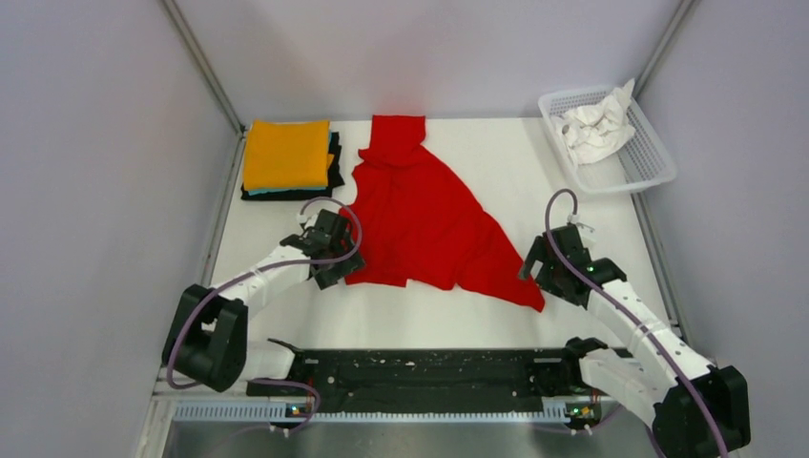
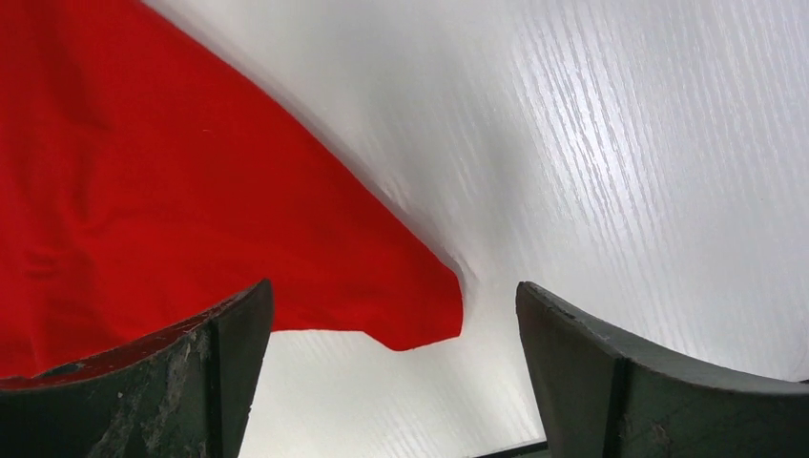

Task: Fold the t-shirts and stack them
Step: Flatten out the tshirt

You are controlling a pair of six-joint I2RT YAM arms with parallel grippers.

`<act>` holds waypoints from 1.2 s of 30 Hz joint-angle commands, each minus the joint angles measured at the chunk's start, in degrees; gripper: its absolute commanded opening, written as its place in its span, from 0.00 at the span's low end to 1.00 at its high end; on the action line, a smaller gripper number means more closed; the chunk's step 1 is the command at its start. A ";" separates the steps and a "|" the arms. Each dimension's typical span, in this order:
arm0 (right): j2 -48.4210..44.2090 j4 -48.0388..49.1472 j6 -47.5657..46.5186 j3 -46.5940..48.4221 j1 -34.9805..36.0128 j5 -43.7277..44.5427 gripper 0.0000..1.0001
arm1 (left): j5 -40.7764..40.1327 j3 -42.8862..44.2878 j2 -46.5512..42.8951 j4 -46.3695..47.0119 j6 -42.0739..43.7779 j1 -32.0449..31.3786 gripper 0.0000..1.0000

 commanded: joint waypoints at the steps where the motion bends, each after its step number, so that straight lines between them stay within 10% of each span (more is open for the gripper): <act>1: -2.85 -0.92 5.40 -2.32 -0.36 1.29 0.94 | 0.70 -0.01 3.90 4.86 -1.55 0.06 0.69; 4: -3.24 -1.21 5.74 -3.31 -0.36 0.21 0.89 | 0.20 3.16 8.49 4.66 -0.78 0.03 0.53; 8: -2.75 -0.64 5.73 -3.93 -0.37 -2.93 0.81 | -0.03 6.29 11.63 3.73 -0.34 0.02 0.00; 21: 4.82 5.69 5.04 -7.27 -0.36 -6.64 0.59 | 0.60 8.25 4.32 -2.16 3.71 0.02 0.00; 27: 5.90 12.66 2.70 -4.69 -0.38 -1.34 0.00 | 4.74 9.51 0.54 -0.33 5.00 0.02 0.00; 36: -1.21 16.68 -5.98 10.68 -0.40 4.73 0.00 | 2.46 16.22 -9.55 5.77 9.26 0.14 0.00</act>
